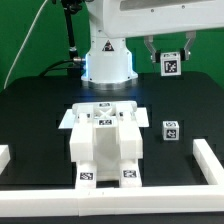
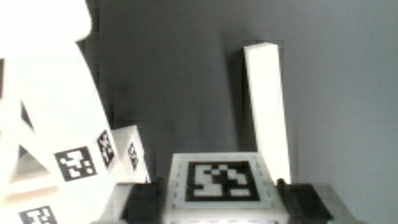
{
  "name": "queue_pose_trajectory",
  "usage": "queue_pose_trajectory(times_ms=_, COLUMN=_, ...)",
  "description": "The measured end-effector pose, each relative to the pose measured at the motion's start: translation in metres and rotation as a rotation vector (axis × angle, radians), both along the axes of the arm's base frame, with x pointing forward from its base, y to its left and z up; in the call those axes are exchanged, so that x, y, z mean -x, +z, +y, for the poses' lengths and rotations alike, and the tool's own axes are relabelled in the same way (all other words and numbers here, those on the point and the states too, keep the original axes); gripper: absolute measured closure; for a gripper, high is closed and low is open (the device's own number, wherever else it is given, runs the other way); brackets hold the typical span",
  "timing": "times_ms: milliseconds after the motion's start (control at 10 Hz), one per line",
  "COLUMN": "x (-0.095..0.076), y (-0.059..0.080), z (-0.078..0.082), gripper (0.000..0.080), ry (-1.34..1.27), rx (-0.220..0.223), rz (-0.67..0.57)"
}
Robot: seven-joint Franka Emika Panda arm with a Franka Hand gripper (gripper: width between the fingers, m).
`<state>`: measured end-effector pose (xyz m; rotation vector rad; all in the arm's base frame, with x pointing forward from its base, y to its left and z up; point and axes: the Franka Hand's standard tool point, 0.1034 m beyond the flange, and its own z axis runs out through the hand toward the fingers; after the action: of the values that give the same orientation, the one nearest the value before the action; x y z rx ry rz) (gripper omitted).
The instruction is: Assemble chair
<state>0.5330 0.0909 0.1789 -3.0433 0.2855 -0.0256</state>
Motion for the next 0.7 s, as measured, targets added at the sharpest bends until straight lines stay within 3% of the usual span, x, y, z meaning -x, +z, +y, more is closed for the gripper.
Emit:
queue_pose_trajectory(times_ms=200, x=0.000, y=-0.003, z=-0.004, gripper=0.0514, ry=0.010, rx=0.005, rz=-0.001)
queue_pose_trajectory(times_ms=300, x=-0.006, y=-0.019, z=-0.027, gripper=0.0514, ry=0.115, rx=0.040, rz=-0.035)
queue_pose_trajectory(times_ms=600, x=-0.031, y=-0.024, z=-0.076, gripper=0.0514, ry=0.204, rx=0.077, rz=-0.045)
queue_pose_trajectory(times_ms=700, x=-0.038, y=-0.027, z=-0.082, gripper=0.0514, ry=0.203, rx=0.088, rz=-0.048)
